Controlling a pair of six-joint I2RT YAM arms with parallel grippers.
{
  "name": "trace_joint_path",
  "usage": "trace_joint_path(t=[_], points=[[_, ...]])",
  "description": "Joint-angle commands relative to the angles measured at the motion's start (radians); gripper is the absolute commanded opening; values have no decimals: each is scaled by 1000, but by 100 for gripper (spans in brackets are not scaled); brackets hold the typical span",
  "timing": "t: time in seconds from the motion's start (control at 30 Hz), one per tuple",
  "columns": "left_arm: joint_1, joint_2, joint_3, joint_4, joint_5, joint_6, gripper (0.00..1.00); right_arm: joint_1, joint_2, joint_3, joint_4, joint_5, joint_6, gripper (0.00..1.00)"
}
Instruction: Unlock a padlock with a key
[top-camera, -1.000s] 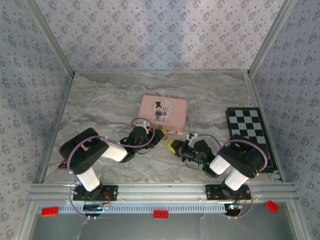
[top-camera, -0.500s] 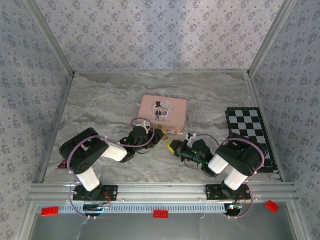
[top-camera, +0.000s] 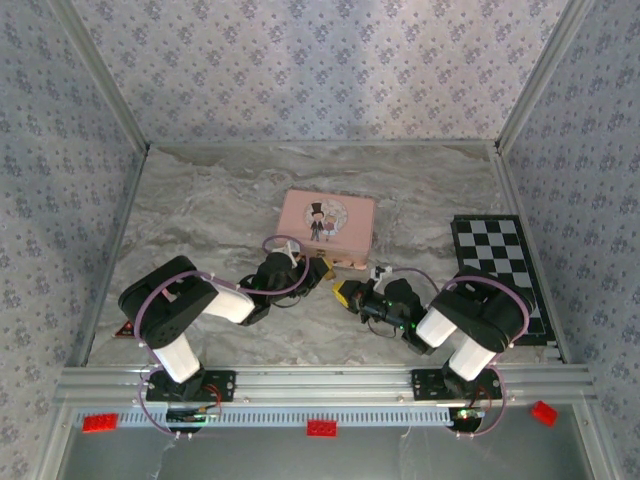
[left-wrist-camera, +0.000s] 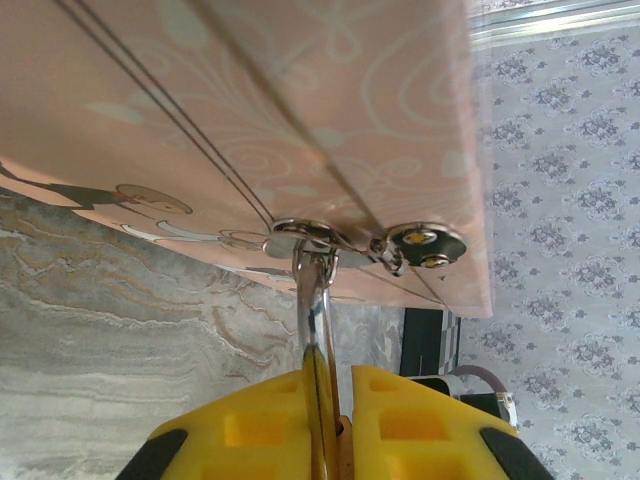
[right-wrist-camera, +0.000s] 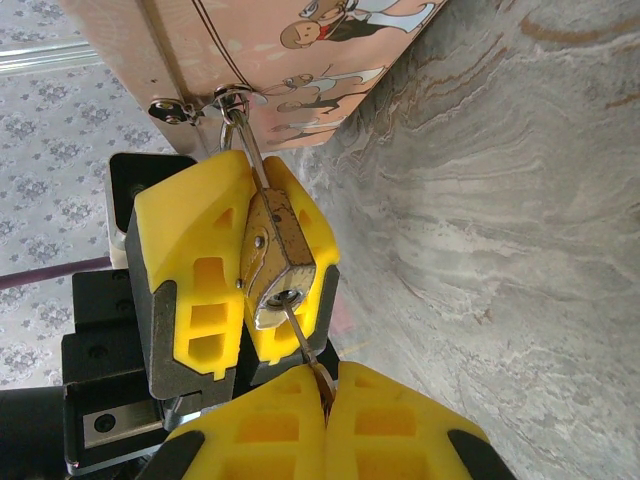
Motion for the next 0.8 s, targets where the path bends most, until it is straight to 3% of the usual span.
trace_joint_path(t=[0.0, 0.77], points=[[-9, -1, 15, 147, 54, 6, 0, -5, -3, 16, 28, 11, 11, 0], [-63, -56, -6, 150, 24, 48, 0, -82, -46, 46, 27, -54, 49, 0]])
